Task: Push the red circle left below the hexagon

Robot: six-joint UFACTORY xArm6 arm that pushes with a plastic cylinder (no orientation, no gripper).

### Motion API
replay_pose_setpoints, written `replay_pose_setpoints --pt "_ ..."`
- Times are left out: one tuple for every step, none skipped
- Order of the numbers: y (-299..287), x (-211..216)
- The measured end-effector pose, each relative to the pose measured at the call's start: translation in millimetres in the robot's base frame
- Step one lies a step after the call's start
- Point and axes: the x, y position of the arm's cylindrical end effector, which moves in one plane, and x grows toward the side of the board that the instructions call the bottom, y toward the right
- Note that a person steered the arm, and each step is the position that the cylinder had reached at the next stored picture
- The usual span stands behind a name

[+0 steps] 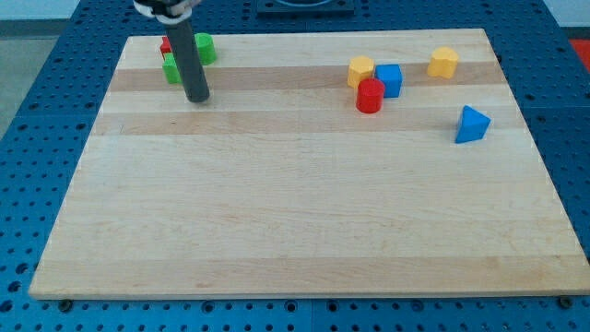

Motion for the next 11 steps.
replay_pose_setpoints --pt "40 40" --pt "103 63" --pt "140 66" --pt "172 66" --pt "210 65" --pt "250 54" --pt "277 32" --pt "284 16" --pt "261 15" --pt "237 12" --pt "224 6"
